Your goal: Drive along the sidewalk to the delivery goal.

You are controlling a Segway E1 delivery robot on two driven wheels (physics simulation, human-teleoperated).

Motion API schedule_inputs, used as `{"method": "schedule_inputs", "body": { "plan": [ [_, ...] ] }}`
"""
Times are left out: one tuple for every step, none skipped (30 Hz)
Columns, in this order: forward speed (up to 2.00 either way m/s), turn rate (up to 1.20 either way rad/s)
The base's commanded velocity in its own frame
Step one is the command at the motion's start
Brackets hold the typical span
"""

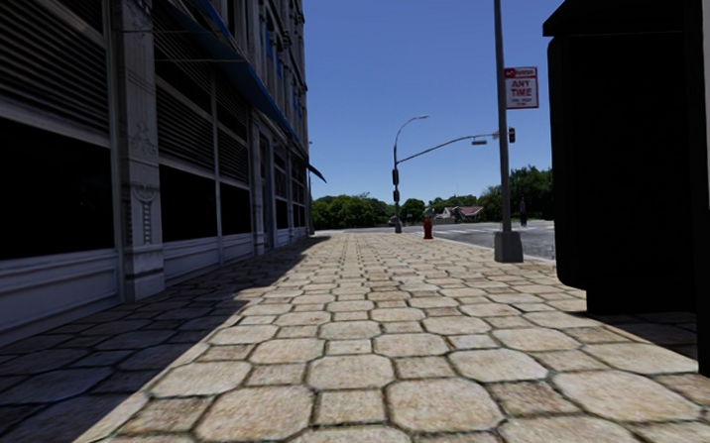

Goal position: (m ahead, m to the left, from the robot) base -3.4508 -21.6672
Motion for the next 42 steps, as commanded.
{"method": "schedule_inputs", "body": {
  "plan": [
    [2.0, 0.0],
    [2.0, 0.0],
    [2.0, 0.0],
    [2.0, 0.0],
    [2.0, 0.0],
    [2.0, 0.0],
    [2.0, 0.0],
    [2.0, 0.0],
    [2.0, 0.0],
    [2.0, 0.0],
    [2.0, 0.0],
    [2.0, 0.0],
    [2.0, 0.0],
    [2.0, 0.0],
    [2.0, 0.0],
    [2.0, 0.0],
    [2.0, 0.0],
    [2.0, 0.0],
    [2.0, 0.0],
    [2.0, 0.0],
    [2.0, 0.0],
    [2.0, 0.0],
    [2.0, 0.0],
    [2.0, 0.0],
    [2.0, 0.0],
    [2.0, 0.0],
    [2.0, 0.0],
    [2.0, 0.0],
    [2.0, 0.0],
    [2.0, 0.0],
    [2.0, 0.0],
    [2.0, 0.0],
    [2.0, 0.0],
    [2.0, 0.0],
    [2.0, 0.0],
    [2.0, 0.0],
    [2.0, 0.0],
    [2.0, 0.0],
    [2.0, 0.0],
    [2.0, 0.0],
    [2.0, 0.0],
    [2.0, 0.0]
  ]
}}
